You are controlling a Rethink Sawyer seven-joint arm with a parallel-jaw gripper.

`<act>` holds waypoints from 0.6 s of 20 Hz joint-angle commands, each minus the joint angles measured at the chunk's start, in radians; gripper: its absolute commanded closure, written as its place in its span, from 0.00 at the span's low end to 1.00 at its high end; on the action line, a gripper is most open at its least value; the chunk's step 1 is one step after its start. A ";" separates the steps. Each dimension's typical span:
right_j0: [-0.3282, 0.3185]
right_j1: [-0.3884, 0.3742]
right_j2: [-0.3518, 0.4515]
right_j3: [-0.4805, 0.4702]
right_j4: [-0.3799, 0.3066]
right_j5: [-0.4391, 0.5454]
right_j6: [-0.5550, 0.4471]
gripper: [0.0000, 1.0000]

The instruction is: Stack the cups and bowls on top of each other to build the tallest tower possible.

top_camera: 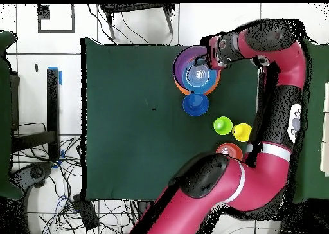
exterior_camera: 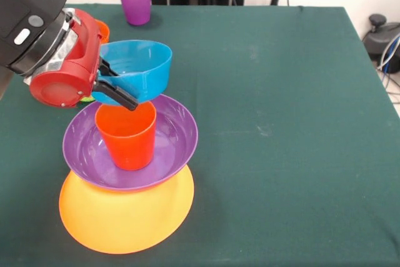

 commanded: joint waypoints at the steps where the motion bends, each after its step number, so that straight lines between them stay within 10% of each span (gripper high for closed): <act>1: 0.037 0.010 0.081 -0.065 -0.074 0.104 -0.056 1.00; 12: 0.049 0.000 0.106 -0.095 -0.086 0.119 -0.011 1.00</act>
